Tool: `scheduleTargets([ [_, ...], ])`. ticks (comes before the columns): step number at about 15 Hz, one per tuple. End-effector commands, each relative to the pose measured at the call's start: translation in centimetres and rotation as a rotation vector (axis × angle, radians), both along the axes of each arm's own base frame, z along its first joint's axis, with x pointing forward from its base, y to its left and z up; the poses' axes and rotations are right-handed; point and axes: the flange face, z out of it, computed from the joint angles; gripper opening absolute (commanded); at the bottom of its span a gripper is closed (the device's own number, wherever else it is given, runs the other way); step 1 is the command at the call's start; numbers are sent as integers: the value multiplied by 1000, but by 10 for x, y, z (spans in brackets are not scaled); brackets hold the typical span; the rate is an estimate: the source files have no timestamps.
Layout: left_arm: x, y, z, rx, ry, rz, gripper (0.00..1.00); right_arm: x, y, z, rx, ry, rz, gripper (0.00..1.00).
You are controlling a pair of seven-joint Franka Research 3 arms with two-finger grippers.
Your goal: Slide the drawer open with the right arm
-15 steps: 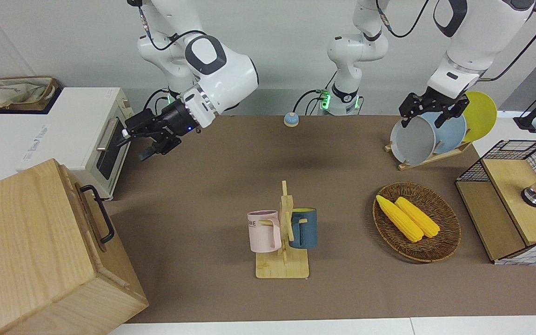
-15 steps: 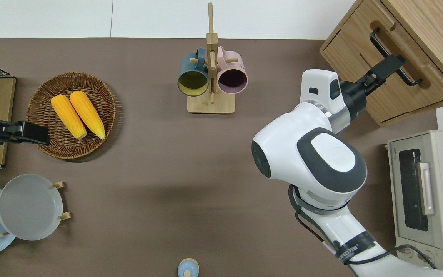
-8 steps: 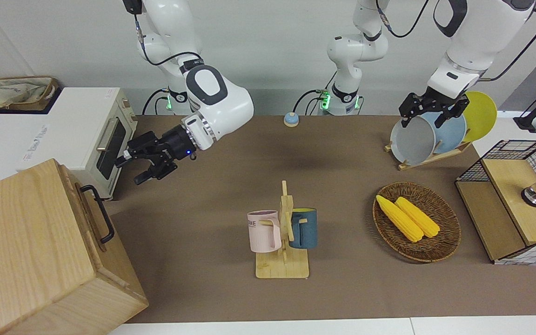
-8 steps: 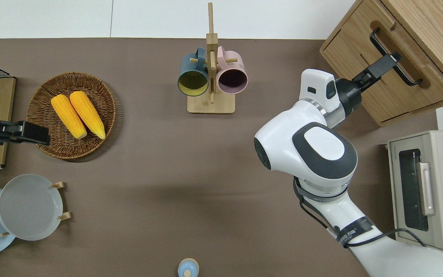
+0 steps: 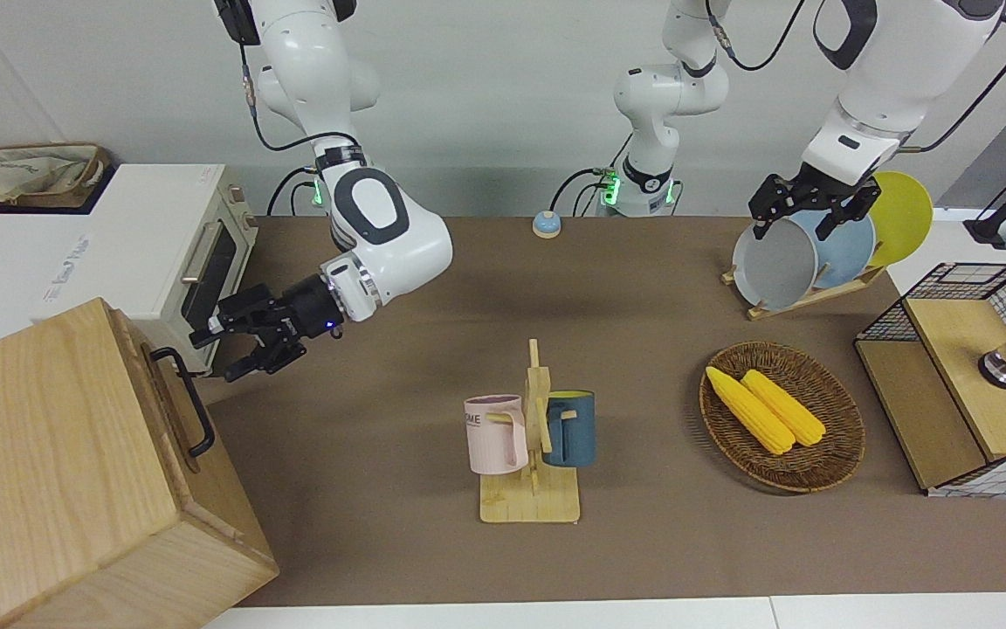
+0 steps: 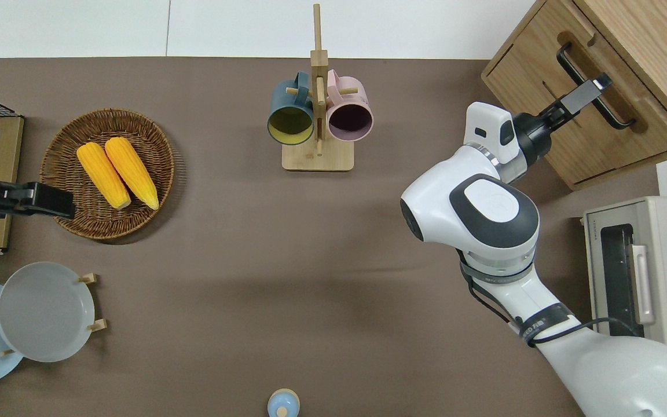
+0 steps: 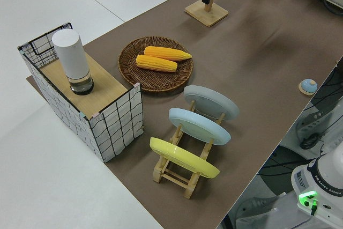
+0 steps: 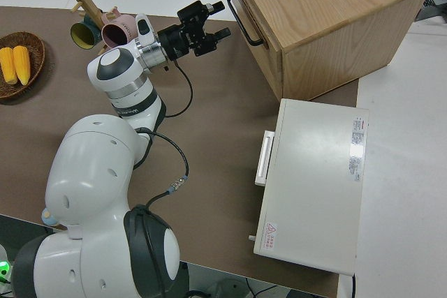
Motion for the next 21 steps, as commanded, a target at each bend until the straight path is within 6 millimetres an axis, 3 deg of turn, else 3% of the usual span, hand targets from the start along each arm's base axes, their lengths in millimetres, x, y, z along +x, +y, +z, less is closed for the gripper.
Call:
scheduleTargets([
  [1,-3,-2,5,19,4,5,993,5,-6,-6,7,-42,28,981],
  [6,-3,-2,5,19,4,5,993,10,-11,-18,8,-77,39,981],
  [11,-3,-2,5,19,4,5,993,20,-34,-24,15,-54,101,977],
  [16,-3,-2,5,19,4,5,993,22,-35,-27,26,-52,131,940],
  [17,-3,-2,5,19,4,5,993,22,-34,-27,23,-53,133,836],
  [21,-3,-2,6,19,3,5,993,21,-26,-29,10,-44,136,162],
])
